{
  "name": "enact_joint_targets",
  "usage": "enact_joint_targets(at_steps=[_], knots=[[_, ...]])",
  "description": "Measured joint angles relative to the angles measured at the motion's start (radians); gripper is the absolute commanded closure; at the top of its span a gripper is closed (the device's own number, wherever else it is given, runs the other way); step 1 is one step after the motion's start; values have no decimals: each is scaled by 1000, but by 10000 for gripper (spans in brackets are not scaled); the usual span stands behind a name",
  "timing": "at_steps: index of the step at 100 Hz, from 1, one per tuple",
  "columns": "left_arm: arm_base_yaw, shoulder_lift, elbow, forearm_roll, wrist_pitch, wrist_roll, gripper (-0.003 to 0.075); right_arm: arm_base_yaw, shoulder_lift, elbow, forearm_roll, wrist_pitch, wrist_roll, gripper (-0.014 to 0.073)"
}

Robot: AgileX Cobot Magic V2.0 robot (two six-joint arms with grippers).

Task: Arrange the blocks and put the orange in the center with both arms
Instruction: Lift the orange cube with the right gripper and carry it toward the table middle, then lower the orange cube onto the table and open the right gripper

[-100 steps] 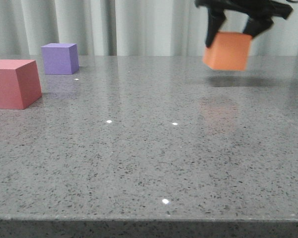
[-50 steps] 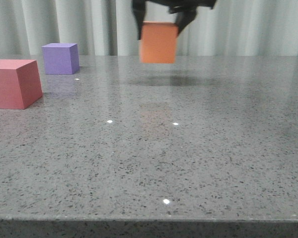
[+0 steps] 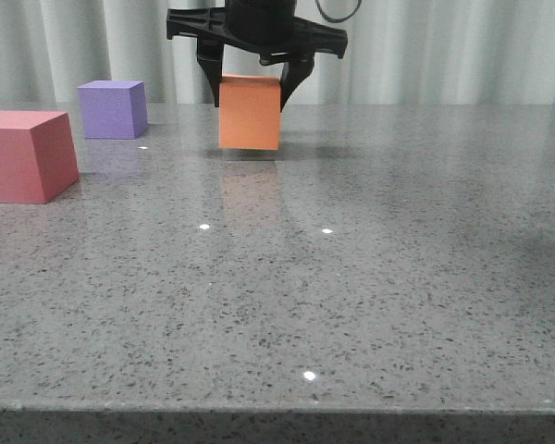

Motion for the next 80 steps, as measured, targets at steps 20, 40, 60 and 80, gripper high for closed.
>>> enact_joint_targets(at_steps=[20,40,60,80], knots=[[0,0,0,0,0,0,739,0,0,0,0,23,11,199],[0,0,0,0,0,0,739,0,0,0,0,23,18,180],[0,0,0,0,0,0,739,0,0,0,0,23,20,33],[0,0,0,0,0,0,739,0,0,0,0,21,20,-11]])
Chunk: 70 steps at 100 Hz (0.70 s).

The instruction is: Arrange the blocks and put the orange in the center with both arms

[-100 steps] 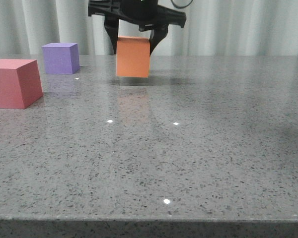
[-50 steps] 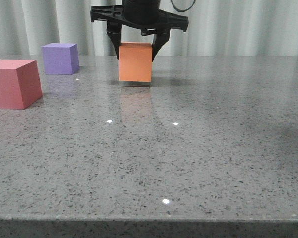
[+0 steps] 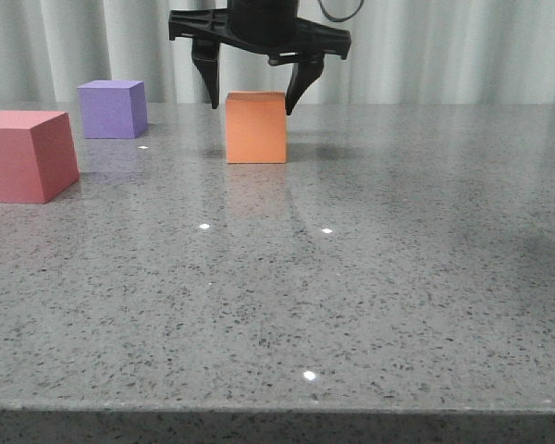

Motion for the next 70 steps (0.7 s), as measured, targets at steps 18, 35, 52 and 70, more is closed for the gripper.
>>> enact_joint_targets(at_steps=[18,35,52,70], knots=[[0,0,0,0,0,0,739,0,0,0,0,0,0,-11],[0,0,0,0,0,0,739,0,0,-1,-6,0,-6,-11],[0,0,0,0,0,0,739,-25,-40,-1,-2,15,-75,-11],[0,0,0,0,0,0,739,-99,-131,-2,45,15,-211,-11]])
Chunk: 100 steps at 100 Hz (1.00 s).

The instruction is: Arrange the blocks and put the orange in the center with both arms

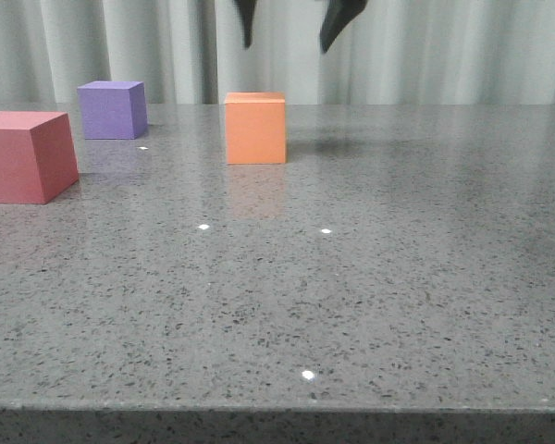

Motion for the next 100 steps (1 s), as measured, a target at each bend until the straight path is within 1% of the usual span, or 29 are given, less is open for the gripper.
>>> enact_joint_targets(at_steps=[32,53,62,74,100], knots=[[0,0,0,0,0,0,739,-164,-134,4,15,67,-187,-11],[0,0,0,0,0,0,739,-236,-240,109,18,75,-253,-11],[0,0,0,0,0,0,739,-267,-303,210,18,45,-262,-11],[0,0,0,0,0,0,739,-310,-409,394,18,-45,-266,-11],[0,0,0,0,0,0,739,-411,-695,897,18,-293,-270,-11]])
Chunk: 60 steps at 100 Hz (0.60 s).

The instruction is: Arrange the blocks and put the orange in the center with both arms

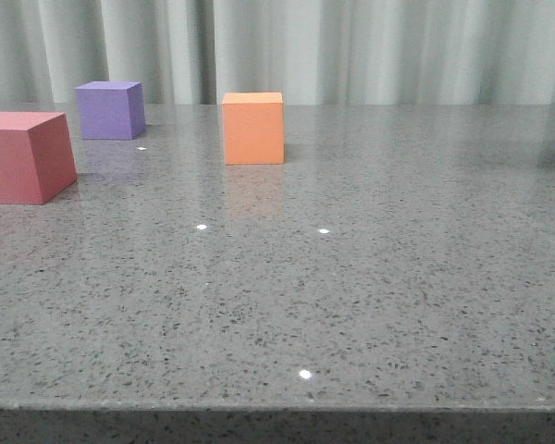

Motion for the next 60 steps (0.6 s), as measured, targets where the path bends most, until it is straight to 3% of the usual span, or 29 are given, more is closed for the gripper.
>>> enact_joint_targets(at_steps=[35,60], knots=[[0,0,0,0,0,0,739,-53,-427,603,0,-363,0,-11],[0,0,0,0,0,0,739,-53,-728,876,28,-529,0,-11]])
